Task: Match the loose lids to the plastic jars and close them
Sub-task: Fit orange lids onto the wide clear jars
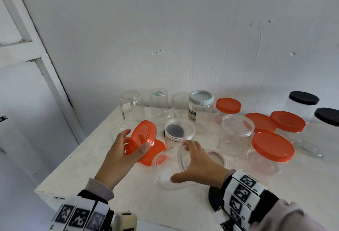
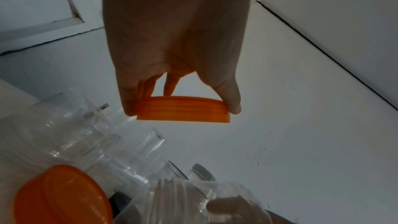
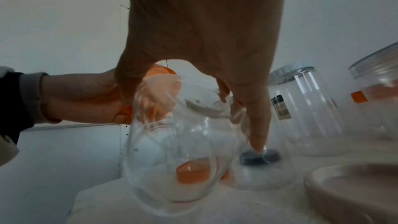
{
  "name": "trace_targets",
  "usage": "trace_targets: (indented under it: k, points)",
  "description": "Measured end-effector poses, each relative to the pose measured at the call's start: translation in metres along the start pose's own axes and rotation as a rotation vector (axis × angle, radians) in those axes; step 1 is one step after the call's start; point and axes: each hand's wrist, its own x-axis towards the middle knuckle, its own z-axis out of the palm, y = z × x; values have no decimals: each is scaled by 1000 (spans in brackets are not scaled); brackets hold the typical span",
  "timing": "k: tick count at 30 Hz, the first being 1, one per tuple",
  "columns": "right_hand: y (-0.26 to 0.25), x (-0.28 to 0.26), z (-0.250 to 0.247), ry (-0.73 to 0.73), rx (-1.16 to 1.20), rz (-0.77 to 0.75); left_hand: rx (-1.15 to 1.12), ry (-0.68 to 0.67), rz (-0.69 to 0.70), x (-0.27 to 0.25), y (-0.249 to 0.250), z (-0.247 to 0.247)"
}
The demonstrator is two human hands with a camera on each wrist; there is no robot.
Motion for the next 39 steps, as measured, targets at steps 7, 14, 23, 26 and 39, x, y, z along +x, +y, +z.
trace_targets:
  k: [7, 14, 23, 26, 39]
  points:
    - [10, -6, -2, 86, 16, 40, 5, -46, 16, -2, 9, 17]
    - [13, -7, 8, -27, 33, 98, 54, -62, 9, -1, 4, 20]
    - [15, -3, 21, 5, 119, 68, 47, -86, 27, -4, -1, 19]
    - [23, -4, 26, -35, 136, 92, 48, -109, 41, -5, -2, 20]
    - [30, -4, 26, -121, 203, 33, 193, -240, 146, -17, 1, 38]
